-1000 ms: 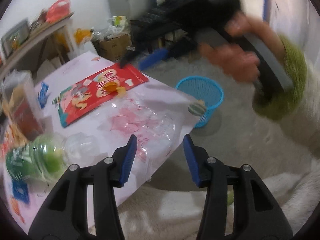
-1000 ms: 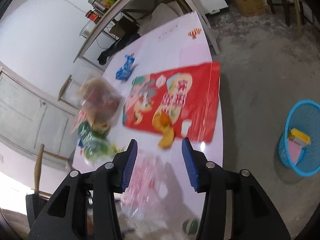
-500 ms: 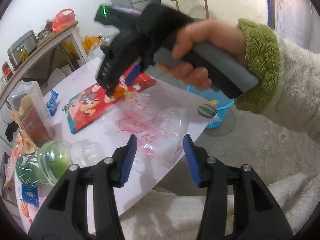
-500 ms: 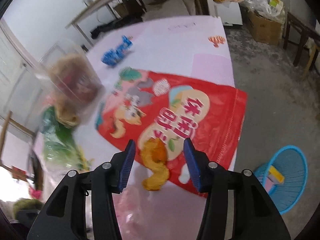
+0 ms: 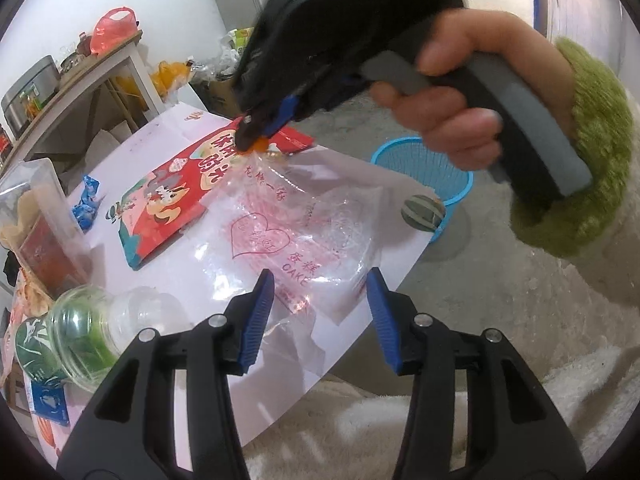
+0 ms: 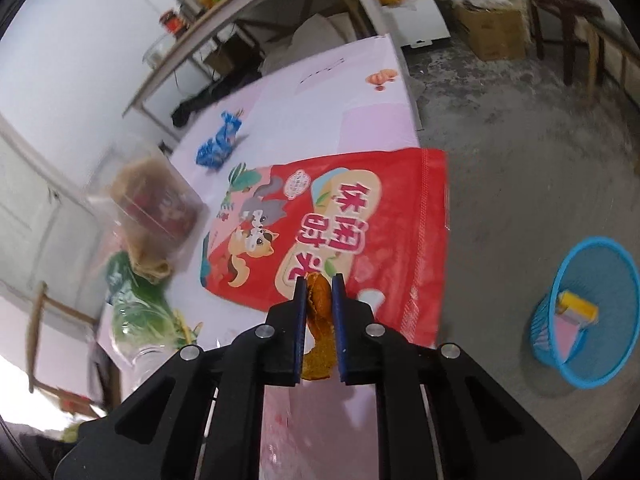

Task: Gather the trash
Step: 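Grasp the orange snack piece with the right gripper while the left grasps the clear bag, then carry the bag and orange piece to the blue basket and open both grippers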

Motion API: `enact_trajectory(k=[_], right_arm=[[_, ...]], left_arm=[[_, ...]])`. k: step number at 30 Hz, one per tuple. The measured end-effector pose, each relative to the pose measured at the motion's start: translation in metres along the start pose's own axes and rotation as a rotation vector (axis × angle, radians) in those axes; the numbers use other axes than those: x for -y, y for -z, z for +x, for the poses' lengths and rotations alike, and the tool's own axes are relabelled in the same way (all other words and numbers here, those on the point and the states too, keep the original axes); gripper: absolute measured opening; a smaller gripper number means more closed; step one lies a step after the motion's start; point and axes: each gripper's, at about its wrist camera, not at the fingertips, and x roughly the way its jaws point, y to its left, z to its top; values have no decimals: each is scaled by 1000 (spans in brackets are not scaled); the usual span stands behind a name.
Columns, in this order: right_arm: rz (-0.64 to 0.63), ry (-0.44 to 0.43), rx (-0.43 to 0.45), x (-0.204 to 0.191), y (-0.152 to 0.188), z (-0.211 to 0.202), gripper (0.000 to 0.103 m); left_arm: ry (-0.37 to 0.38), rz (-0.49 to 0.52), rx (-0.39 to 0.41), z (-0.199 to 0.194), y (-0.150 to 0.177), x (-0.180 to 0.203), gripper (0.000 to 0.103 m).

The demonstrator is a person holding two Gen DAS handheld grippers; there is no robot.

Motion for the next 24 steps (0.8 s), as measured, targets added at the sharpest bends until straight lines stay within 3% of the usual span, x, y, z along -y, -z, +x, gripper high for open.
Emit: enact_trajectory(k=[2,4,5,11,19,24], right_arm=[[36,-28,8,7,4,-5,12],[61,-55,17,13,7,-10,12],[76,-75,28,16,9,-15,11],[130,-142,98,23,12,-35,11],[192,-204,174,39,19,-62,11],[213,-222,201,47,24,-73,11]], left_arm=[[14,3,1,1,-1,1,32],[18,9,2,0,-2,3,16],[22,12,-3,1,-3,4,0],[16,-26,-3,0,-7,-1,0],[-26,7,104,-28,-17,11,0],[-20,40,123,-32,-22,16,0]])
